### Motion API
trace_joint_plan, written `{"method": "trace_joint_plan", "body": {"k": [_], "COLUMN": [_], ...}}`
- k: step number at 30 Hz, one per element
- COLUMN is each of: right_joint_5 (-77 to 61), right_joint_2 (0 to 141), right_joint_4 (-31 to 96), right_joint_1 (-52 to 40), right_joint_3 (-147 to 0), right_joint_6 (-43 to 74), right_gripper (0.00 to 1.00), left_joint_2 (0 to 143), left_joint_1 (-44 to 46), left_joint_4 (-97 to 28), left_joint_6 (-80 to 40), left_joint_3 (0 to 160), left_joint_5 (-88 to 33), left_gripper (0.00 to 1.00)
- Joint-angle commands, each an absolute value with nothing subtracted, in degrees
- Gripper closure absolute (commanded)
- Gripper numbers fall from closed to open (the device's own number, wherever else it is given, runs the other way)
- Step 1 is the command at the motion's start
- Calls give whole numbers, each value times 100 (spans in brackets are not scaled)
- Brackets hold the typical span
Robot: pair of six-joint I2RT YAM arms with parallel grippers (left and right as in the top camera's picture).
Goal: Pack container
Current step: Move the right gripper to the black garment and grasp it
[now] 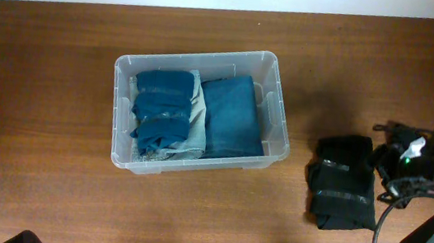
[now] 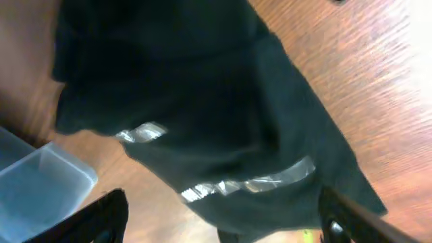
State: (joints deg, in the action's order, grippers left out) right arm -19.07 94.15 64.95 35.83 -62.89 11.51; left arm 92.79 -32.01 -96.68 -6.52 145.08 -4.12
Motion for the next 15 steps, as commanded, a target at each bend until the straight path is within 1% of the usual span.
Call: {"method": "trace_joint_plan", "body": {"k": [1,9,15], "right_joint_5": [-2246,-2307,-2359], "right_joint_2": [9369,9369,9369], "right_joint_4": [6294,5498,5199], "right_joint_1": [3859,4381,4392], "right_joint_3": [-5916,-5417,-5415], "right_joint_6": [987,982,1070], "right_gripper": [16,16,17], "left_joint_2": [9288,9288,9288], "left_joint_1": [-3232,-3232,-3232], "left_joint_4": [-9668,-9668,-9668], "left_joint_6": [-683,-683,-683], "left_joint_3": [14529,14529,14529], "left_joint_5": [-429,-429,-432], "left_gripper": [0,0,0]}}
